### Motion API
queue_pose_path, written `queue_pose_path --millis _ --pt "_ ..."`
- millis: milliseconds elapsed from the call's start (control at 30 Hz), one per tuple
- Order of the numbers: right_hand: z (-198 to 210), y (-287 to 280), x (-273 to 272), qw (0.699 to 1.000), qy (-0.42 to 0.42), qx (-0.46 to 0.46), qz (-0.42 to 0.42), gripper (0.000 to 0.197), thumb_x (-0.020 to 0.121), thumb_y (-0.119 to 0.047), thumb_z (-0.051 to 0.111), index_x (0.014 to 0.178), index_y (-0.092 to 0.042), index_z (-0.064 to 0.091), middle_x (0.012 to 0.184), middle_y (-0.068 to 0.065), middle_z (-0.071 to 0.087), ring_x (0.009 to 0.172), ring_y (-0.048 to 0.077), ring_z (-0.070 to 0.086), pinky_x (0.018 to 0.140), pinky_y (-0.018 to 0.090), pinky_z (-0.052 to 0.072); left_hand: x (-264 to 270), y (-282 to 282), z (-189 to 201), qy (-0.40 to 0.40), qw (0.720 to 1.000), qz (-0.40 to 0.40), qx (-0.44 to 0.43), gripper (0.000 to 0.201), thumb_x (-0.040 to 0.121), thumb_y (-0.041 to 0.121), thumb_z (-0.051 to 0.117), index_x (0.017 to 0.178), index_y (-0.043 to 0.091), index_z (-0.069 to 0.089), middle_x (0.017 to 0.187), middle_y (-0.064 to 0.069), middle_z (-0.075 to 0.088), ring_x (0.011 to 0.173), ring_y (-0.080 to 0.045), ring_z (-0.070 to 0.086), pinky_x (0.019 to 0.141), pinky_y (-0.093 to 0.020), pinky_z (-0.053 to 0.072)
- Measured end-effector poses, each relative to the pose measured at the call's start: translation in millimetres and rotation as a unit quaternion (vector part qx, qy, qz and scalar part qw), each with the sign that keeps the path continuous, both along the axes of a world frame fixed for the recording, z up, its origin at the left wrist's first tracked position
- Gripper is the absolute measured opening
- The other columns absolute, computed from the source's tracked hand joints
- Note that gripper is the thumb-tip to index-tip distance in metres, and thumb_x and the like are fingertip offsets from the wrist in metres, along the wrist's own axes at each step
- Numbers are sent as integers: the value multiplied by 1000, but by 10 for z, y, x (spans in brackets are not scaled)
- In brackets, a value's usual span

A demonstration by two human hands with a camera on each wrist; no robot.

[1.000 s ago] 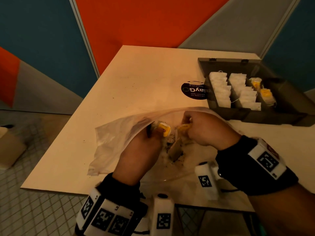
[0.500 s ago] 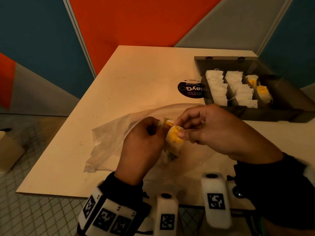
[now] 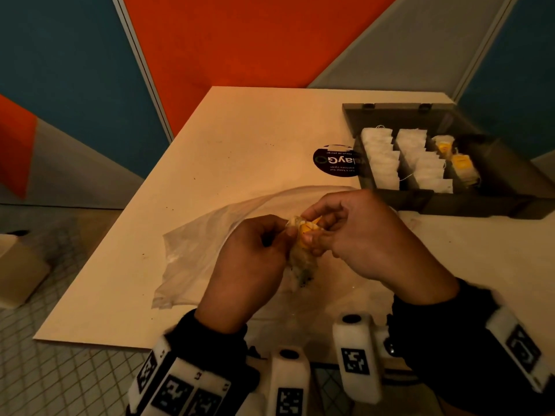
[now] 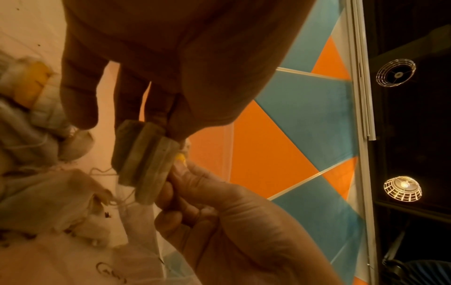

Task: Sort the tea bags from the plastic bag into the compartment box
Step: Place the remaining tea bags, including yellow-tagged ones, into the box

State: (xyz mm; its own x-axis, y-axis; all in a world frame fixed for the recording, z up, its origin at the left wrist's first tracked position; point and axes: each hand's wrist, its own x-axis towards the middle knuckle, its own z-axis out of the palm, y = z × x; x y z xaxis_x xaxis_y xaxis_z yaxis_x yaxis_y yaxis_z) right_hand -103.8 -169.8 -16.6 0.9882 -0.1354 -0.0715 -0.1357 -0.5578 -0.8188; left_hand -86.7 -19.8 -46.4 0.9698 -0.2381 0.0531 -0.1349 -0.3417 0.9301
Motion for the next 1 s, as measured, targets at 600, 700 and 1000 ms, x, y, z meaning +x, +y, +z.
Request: queue_pose_path --millis 600,700,1000 --pt "694 -400 -272 996 11 -39 80 5 81 -19 74 85 -20 72 70 -8 73 54 4 65 46 13 48 -82 -60 74 66 981 67 -171 24 98 0 45 96 14 64 92 -6 71 77 -17 68 72 -37 51" --pt "967 -733 -267 998 -15 -51 40 2 81 -19 73 82 -18 71 62 -4 71 49 3 59 45 13 45 -72 -63 72 64 979 66 -180 26 96 -3 46 97 15 66 94 -5 72 85 -25 69 76 -40 52" --pt "1162 -2115 278 977 -16 -174 -125 15 83 -16 73 94 -5 71 77 17 71 57 13 56 54 21 45 -51 -188 76 65 971 68 -218 32 92 -9 50 88 17 68 79 -1 73 81 -28 67 71 -38 49"
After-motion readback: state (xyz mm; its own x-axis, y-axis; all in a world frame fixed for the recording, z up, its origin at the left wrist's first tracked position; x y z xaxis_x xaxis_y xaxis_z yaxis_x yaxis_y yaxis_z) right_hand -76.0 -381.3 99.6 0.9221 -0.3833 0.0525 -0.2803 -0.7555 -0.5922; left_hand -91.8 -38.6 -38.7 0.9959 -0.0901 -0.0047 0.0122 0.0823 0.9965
